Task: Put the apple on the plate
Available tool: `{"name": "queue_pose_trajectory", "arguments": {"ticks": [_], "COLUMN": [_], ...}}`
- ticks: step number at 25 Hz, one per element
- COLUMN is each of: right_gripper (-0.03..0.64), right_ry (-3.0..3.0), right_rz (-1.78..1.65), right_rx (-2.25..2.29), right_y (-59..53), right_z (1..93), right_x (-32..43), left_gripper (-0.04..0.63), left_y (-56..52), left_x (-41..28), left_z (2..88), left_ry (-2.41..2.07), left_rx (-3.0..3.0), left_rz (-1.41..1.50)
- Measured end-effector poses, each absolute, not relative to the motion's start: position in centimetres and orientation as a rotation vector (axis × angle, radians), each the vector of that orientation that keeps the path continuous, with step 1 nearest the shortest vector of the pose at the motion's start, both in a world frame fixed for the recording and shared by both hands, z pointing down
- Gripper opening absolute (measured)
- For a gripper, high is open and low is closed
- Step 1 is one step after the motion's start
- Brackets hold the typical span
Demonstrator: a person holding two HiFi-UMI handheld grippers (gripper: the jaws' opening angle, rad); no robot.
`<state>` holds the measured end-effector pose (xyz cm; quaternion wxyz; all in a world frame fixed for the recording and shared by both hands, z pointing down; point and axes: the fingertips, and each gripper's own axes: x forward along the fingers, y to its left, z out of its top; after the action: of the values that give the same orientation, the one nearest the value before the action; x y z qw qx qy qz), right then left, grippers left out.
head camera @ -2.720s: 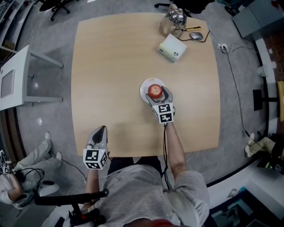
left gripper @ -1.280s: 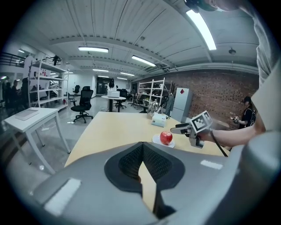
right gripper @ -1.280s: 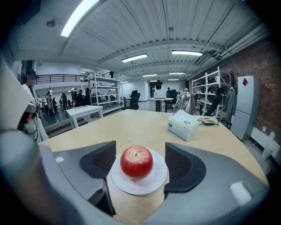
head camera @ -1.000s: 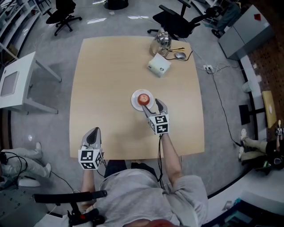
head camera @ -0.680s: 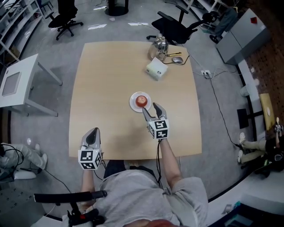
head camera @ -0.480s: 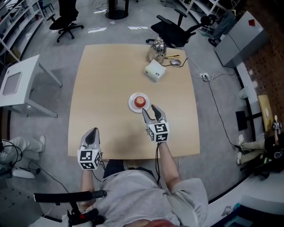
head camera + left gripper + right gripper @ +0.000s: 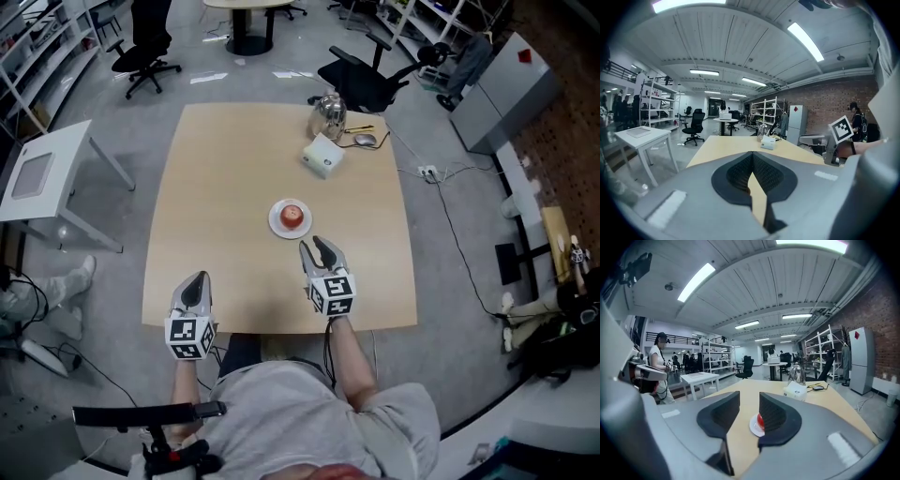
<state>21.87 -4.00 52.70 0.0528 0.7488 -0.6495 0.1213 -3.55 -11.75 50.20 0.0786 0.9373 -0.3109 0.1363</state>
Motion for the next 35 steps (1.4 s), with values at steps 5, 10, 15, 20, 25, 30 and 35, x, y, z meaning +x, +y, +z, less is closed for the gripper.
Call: {"name": "queue_pose_trajectory", "arguments": {"ticks": [5, 10, 15, 20, 25, 30, 35], "right_gripper": [0.124, 0.11, 0.089, 0.077, 0.058, 0.041, 0.009], "right_ry": [-1.979, -1.996, -2.005, -2.004, -2.016, -2.016, -2.015], "right_rz": [0.351, 0.324, 0.319, 0.323, 0.322, 0.319, 0.327], "right_rx": [2.283, 2.292, 2.3, 2.295, 2.278, 2.284, 2.279], "right_y": [-3.1, -0.3, 2.6, 4.2, 6.1, 7.5, 8.9], "right_z": [52.7, 50.5, 49.9, 50.5, 50.8, 50.7, 50.8], "right_x": [20.9, 20.1, 19.2, 18.4, 17.7, 17.3, 16.8], "left_gripper": [0.02, 0.02, 0.02, 0.02, 0.02, 0.02, 0.02], "left_y": [-11.8, -9.6, -7.4, -6.5, -5.0, -3.8, -2.6], "left_x": [-3.9, -4.5, -4.8, -5.0, -4.8, -5.0, -5.6], "left_z": [50.4, 49.0, 48.2, 48.5, 48.9, 48.7, 48.9], "left_ry": [-0.936, -0.952, -0.962, -0.956, -0.943, -0.939, -0.944], "left_rx": [2.813, 2.813, 2.816, 2.821, 2.823, 2.828, 2.828], "left_rz": [0.388, 0.372, 0.363, 0.363, 0.373, 0.376, 0.392]}}
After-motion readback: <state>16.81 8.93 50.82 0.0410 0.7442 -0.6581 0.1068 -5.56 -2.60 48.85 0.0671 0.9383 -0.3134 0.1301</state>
